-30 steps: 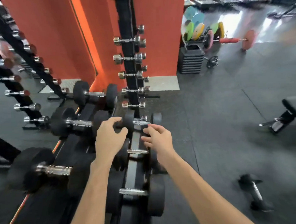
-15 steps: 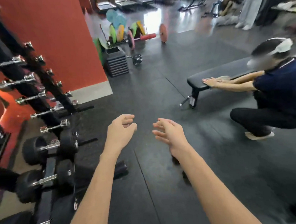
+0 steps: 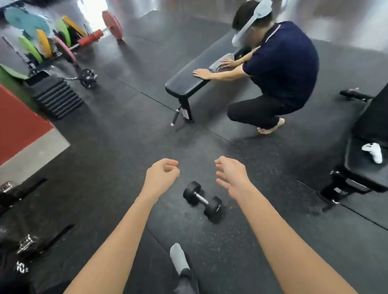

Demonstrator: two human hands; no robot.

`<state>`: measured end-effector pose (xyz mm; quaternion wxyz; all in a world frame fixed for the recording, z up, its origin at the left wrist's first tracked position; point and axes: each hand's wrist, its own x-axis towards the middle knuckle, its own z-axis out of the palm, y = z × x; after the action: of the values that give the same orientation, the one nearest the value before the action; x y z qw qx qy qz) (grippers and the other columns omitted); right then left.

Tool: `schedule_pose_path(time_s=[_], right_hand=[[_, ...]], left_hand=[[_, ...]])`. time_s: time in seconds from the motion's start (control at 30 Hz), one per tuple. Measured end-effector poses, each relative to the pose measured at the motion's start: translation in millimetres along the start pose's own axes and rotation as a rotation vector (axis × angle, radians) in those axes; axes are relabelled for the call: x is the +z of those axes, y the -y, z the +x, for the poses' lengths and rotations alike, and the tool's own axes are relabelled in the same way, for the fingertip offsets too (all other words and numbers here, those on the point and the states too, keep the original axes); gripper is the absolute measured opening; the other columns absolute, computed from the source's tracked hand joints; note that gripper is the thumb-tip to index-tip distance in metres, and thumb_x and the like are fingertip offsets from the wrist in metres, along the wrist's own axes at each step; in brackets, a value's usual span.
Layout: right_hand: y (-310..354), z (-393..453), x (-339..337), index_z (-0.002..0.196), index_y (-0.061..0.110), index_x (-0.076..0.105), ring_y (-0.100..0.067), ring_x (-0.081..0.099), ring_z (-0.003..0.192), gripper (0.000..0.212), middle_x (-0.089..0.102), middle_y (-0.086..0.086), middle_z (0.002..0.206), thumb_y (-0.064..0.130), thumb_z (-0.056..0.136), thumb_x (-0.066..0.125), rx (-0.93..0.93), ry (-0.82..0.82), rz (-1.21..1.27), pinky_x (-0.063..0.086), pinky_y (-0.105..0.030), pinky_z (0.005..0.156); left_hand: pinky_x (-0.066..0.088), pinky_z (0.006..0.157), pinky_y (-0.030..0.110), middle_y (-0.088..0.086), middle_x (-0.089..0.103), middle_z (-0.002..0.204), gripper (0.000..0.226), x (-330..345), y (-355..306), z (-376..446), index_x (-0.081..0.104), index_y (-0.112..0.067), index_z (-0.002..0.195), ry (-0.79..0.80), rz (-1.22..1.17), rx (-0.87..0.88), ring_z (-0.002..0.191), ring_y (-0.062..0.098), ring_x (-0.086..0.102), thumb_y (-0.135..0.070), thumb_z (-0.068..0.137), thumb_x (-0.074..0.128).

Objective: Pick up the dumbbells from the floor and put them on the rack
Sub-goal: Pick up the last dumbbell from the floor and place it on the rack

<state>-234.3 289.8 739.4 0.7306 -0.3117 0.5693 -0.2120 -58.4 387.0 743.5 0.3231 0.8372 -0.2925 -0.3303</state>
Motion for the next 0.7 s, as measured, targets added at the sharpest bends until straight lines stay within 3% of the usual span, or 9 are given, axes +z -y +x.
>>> schedule_pose_path(time_s=[0.07, 0.13, 0.23, 0.3, 0.4, 0.53, 0.6, 0.7], right_hand=[[-7, 32, 1, 0.115, 0.013, 0.064, -0.018, 0.054, 0.091, 0.022, 0.068, -0.016, 0.114, 0.018, 0.094, 0.064, 0.037, -0.067, 0.032, 0.051, -0.044, 0.102], [-20, 70, 7, 0.114, 0.014, 0.064, -0.021, 0.058, 0.092, 0.023, 0.064, -0.012, 0.124, 0.020, 0.093, 0.066, 0.076, -0.137, 0.060, 0.052, -0.041, 0.099], [-47, 128, 20, 0.111, 0.010, 0.064, -0.024, 0.058, 0.093, 0.021, 0.063, -0.018, 0.102, 0.020, 0.092, 0.067, 0.148, -0.232, 0.077, 0.049, -0.043, 0.101], [-70, 170, 27, 0.119, -0.003, 0.065, -0.028, 0.057, 0.093, 0.034, 0.059, -0.016, 0.100, 0.019, 0.092, 0.067, 0.199, -0.302, 0.076, 0.049, -0.047, 0.104], [-105, 234, 33, 0.127, -0.009, 0.062, -0.044, 0.059, 0.124, 0.045, 0.066, -0.030, 0.118, 0.018, 0.091, 0.068, 0.265, -0.407, 0.055, 0.045, -0.056, 0.108], [-172, 329, 33, 0.113, -0.005, 0.069, -0.042, 0.057, 0.127, 0.036, 0.064, -0.026, 0.130, 0.022, 0.089, 0.071, 0.355, -0.493, 0.042, 0.046, -0.056, 0.107], [-212, 378, 31, 0.094, 0.003, 0.072, -0.038, 0.064, 0.117, 0.022, 0.068, -0.021, 0.120, 0.024, 0.086, 0.075, 0.386, -0.512, 0.006, 0.049, -0.053, 0.105], [-278, 454, 30, 0.091, 0.006, 0.070, -0.029, 0.059, 0.092, 0.028, 0.065, -0.009, 0.088, 0.030, 0.080, 0.079, 0.417, -0.522, -0.017, 0.052, -0.044, 0.098]], left_hand=[[0.043, 0.060, 0.020, -0.010, 0.071, 0.101, 0.031, 11, 10, 40, 0.069, -0.030, 0.110, 0.055, 0.035, -0.021, 0.096, 0.008, 0.064, -0.020, 0.082, 0.062], [0.044, 0.061, 0.021, -0.008, 0.070, 0.104, 0.031, 24, 26, 85, 0.069, -0.028, 0.113, 0.110, 0.072, -0.037, 0.095, 0.012, 0.065, -0.021, 0.083, 0.063], [0.046, 0.072, 0.026, -0.003, 0.070, 0.111, 0.034, 53, 56, 159, 0.068, -0.026, 0.118, 0.170, 0.108, -0.060, 0.099, 0.017, 0.063, -0.022, 0.085, 0.065], [0.045, 0.076, 0.026, -0.001, 0.069, 0.116, 0.035, 79, 83, 207, 0.066, -0.023, 0.122, 0.234, 0.149, -0.071, 0.098, 0.015, 0.062, -0.022, 0.086, 0.065], [0.044, 0.076, 0.025, 0.002, 0.067, 0.119, 0.038, 121, 127, 270, 0.063, -0.021, 0.125, 0.304, 0.174, -0.078, 0.095, 0.014, 0.061, -0.022, 0.087, 0.066], [0.046, 0.090, 0.030, 0.005, 0.066, 0.122, 0.044, 171, 202, 340, 0.062, -0.017, 0.129, 0.327, 0.220, -0.154, 0.103, 0.019, 0.059, -0.021, 0.086, 0.069], [0.044, 0.091, 0.027, 0.006, 0.067, 0.123, 0.042, 195, 247, 368, 0.063, -0.014, 0.128, 0.313, 0.270, -0.137, 0.104, 0.018, 0.060, -0.019, 0.087, 0.069], [0.040, 0.088, 0.020, 0.007, 0.068, 0.125, 0.041, 232, 313, 414, 0.064, -0.010, 0.128, 0.298, 0.359, -0.072, 0.108, 0.018, 0.062, -0.017, 0.087, 0.069]])
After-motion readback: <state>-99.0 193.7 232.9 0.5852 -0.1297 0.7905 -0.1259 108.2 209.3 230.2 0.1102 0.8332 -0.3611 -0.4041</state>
